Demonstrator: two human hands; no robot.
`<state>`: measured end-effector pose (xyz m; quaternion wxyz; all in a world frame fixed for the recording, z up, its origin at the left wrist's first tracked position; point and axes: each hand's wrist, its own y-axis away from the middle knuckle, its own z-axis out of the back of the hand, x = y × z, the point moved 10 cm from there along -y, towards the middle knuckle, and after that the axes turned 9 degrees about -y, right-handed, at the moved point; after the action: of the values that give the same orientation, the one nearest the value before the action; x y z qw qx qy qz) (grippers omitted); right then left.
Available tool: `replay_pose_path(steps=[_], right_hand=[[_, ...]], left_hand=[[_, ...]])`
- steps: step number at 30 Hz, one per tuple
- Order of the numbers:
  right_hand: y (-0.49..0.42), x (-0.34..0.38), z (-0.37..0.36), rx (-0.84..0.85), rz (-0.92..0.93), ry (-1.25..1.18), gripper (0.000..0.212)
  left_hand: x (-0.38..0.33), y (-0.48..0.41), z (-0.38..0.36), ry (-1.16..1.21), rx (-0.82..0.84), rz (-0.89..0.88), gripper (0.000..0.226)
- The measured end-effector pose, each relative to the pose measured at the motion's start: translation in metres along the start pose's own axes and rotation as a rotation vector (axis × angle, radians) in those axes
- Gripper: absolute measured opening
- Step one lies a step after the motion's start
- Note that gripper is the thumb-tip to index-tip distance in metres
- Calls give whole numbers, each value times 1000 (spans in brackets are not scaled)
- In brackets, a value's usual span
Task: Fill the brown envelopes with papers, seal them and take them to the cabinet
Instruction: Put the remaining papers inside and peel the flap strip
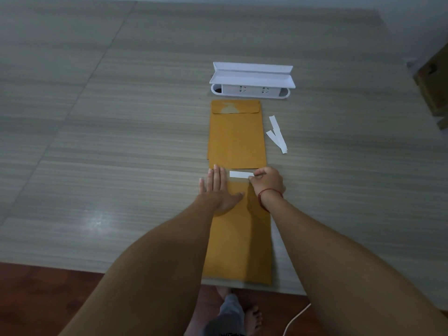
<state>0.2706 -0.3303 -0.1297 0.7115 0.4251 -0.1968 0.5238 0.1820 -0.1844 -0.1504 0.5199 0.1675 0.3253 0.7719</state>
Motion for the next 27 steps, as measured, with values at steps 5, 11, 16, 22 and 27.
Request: replay_pose_path(steps=[5, 11, 16, 22, 27], right_hand=[[0, 2, 0, 12, 16, 24, 9], [-4, 4, -3, 73, 1, 45, 7], [-8, 7, -11, 165, -27, 111, 11], [-6, 12, -11, 187, 20, 229, 20], [4, 11, -11, 195, 202, 243, 9]], left_hand=[[0, 0, 0, 7, -6, 1, 95], [1, -3, -1, 3, 9, 5, 97], [1, -4, -1, 7, 15, 4, 97], [0, -3, -1, 1, 22, -2, 98], [1, -3, -2, 14, 14, -8, 98]])
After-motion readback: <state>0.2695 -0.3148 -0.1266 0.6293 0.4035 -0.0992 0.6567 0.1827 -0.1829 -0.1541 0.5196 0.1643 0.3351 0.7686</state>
